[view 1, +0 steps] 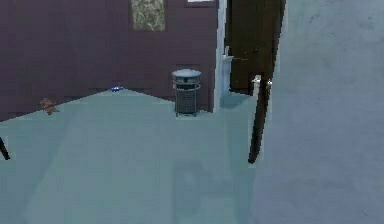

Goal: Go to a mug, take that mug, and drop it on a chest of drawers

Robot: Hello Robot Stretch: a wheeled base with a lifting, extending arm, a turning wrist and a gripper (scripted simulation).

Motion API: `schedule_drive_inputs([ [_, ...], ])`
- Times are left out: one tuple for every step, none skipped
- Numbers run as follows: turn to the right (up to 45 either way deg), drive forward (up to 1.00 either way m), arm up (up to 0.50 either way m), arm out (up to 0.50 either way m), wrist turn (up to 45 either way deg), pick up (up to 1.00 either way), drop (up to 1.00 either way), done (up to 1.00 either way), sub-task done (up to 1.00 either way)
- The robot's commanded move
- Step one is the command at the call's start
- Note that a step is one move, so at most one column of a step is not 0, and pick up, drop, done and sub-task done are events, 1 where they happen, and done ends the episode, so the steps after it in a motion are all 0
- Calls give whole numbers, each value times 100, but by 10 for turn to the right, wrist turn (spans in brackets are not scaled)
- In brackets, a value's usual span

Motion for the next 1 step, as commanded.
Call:
schedule_drive_inputs([
  [0, 90, 0, 0, 0, 0, 0, 0, 0],
])
